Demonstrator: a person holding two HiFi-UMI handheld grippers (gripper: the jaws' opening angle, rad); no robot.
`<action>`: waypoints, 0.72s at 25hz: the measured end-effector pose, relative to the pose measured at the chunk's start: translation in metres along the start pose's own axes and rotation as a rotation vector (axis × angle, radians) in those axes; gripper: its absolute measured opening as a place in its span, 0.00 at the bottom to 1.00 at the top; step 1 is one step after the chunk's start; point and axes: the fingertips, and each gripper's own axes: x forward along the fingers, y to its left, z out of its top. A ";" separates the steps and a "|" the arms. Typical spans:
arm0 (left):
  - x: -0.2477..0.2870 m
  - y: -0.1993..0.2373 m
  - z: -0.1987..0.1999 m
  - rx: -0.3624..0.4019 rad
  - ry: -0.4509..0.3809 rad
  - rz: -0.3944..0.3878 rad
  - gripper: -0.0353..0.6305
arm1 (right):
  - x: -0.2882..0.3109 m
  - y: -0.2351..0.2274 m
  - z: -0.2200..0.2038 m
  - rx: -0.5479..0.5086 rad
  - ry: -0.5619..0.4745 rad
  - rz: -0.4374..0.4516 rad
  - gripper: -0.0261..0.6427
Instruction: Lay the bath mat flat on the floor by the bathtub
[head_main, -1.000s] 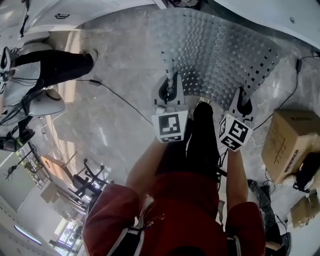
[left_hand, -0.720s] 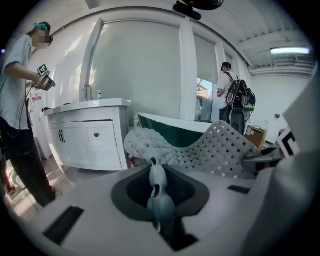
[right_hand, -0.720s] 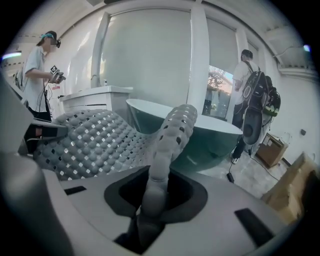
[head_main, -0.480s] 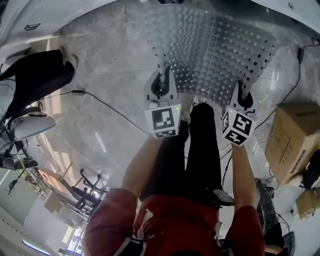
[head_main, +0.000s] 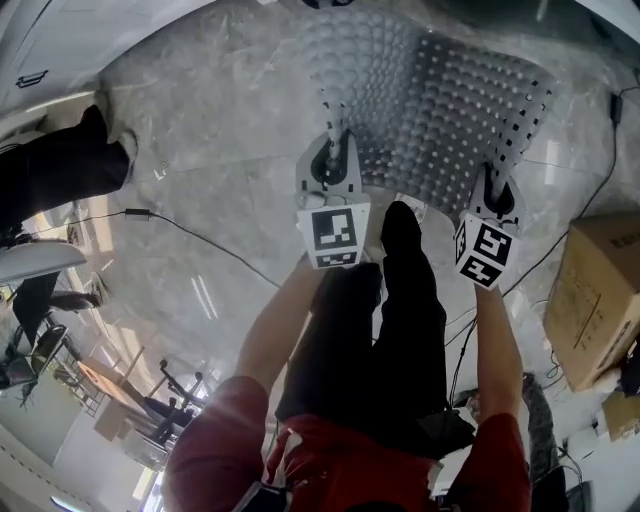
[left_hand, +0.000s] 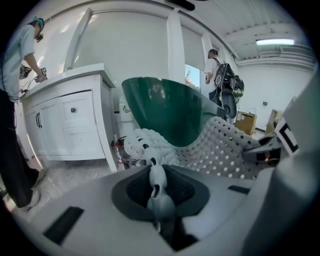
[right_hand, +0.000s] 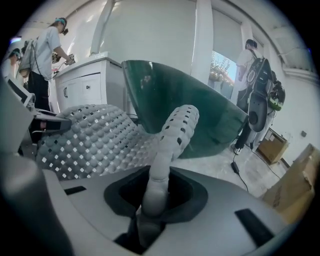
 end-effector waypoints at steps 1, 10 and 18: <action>0.008 -0.001 -0.008 0.004 -0.002 -0.004 0.13 | 0.009 0.001 -0.007 0.003 0.000 -0.003 0.17; 0.071 0.004 -0.067 0.047 -0.033 -0.006 0.13 | 0.081 0.007 -0.054 0.041 -0.032 -0.016 0.17; 0.119 0.002 -0.098 0.077 -0.085 -0.016 0.13 | 0.133 0.000 -0.084 0.033 -0.078 -0.044 0.17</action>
